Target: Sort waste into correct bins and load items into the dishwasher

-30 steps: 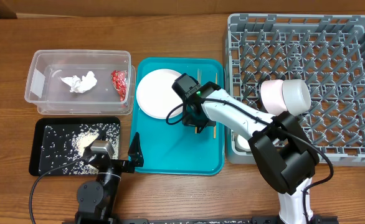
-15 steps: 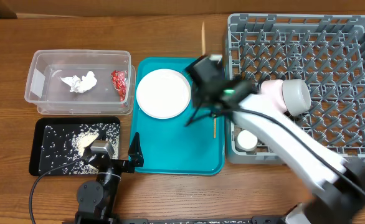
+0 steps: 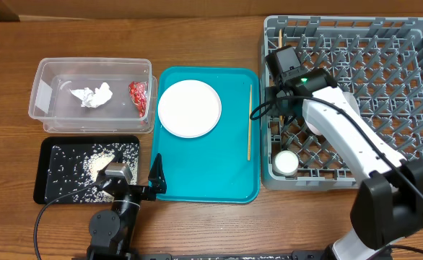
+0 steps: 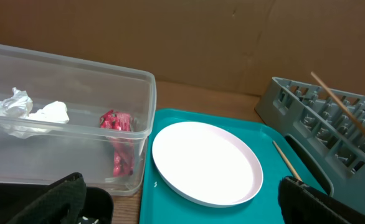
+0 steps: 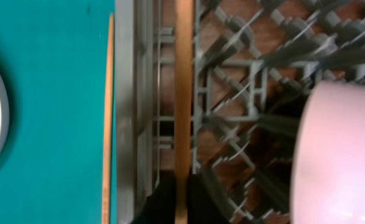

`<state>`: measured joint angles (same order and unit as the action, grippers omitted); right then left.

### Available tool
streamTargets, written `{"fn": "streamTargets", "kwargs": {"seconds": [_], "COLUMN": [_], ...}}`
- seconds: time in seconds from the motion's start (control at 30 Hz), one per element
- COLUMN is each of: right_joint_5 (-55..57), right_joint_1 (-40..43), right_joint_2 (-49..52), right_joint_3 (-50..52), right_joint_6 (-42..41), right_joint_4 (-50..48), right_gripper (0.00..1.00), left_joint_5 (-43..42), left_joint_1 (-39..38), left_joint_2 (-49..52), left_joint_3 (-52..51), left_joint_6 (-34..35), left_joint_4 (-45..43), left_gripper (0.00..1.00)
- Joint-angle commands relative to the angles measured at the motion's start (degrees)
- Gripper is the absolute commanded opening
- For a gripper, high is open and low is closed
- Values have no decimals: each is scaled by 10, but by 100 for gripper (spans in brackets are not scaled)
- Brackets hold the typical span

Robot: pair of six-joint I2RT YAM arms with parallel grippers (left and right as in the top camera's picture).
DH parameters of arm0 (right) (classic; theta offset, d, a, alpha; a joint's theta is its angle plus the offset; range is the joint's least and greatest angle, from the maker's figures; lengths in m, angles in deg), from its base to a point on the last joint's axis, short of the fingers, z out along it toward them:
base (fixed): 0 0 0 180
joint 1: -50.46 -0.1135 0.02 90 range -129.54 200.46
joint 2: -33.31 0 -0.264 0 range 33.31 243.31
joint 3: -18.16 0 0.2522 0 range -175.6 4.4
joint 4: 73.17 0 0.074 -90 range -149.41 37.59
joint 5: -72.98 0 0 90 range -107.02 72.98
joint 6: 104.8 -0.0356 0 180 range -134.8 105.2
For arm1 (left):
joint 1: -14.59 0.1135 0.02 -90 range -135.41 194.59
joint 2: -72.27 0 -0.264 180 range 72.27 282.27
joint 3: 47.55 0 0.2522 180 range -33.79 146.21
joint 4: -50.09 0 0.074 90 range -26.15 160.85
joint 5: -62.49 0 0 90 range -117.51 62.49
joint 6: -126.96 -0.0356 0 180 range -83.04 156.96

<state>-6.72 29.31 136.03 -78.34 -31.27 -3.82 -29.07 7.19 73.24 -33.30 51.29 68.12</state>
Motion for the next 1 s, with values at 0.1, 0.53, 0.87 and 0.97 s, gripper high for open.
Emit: {"fn": "streamTargets", "kwargs": {"seconds": [0.1,0.53,0.87,0.97], "right_joint_5": [-31,106,134,101], "right_joint_1": [-42,-199,-163,-155], "right_joint_2": [-37,24,134,154], "right_joint_3": [-31,-15,-15,-15], "right_joint_6": [-10,-78,-71,-56], "right_joint_4": [16,-50,-50,-54], "right_gripper": [45,47,48,48], "left_joint_5": [-8,-8,-8,-8], "left_joint_1": [3,3,3,3], "left_joint_2": [-3,-3,-3,-3], "left_joint_3": [-2,-2,-2,-2], "left_joint_6": [-15,-15,-15,-15], "left_joint_4": [0,0,0,0], "left_gripper": [100,100,100,100]}}
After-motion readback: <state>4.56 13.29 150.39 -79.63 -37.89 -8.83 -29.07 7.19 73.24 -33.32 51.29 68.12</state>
